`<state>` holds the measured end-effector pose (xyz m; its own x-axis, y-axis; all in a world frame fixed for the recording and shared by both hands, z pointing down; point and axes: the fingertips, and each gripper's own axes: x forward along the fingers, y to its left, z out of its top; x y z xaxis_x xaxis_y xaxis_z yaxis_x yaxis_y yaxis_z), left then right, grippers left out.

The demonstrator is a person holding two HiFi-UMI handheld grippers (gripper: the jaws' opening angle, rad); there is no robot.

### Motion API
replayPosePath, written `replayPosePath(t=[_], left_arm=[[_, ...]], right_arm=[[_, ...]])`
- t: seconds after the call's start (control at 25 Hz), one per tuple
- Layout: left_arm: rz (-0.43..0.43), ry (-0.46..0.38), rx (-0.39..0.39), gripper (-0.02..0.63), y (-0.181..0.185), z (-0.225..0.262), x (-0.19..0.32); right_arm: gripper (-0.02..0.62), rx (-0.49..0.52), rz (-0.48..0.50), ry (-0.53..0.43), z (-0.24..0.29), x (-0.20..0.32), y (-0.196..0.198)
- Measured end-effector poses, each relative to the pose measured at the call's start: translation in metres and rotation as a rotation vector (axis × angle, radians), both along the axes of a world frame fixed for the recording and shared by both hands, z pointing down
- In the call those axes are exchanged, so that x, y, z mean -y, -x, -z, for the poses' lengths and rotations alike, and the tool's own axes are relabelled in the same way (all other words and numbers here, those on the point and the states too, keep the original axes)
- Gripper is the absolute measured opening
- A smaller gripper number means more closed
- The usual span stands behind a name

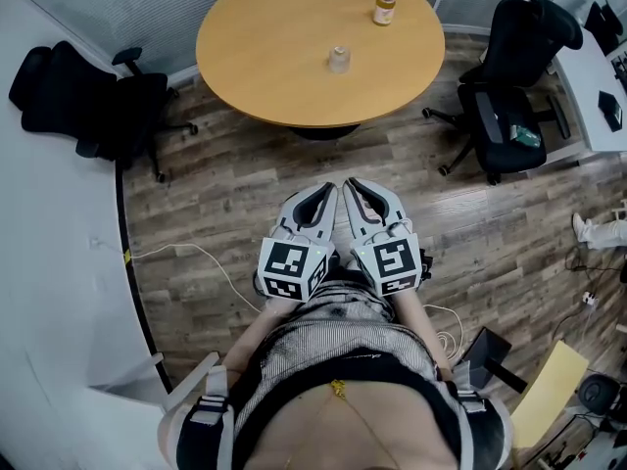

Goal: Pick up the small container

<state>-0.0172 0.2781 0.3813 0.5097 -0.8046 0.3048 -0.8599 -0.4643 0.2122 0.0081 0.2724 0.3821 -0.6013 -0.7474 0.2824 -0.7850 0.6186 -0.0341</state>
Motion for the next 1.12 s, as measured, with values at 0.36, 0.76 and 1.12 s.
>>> replayPosePath(t=[0.36,0.76,1.12], left_arm=[[-0.025,0.017,-0.014,0.026,0.02,-0.006,0.027],[-0.059,0.014,-0.016,0.028,0.044,-0.01,0.045],[-0.105,0.019,-0.013,0.028,0.051,-0.013,0.045]], right_arm=[[0.034,-0.018,-0.023,0.001,-0.003,0.029,0.019],[0.034,-0.022,-0.073,-0.01,-0.006,0.047,0.036],[0.034,-0.03,-0.124,0.008,-0.013,0.048,0.043]])
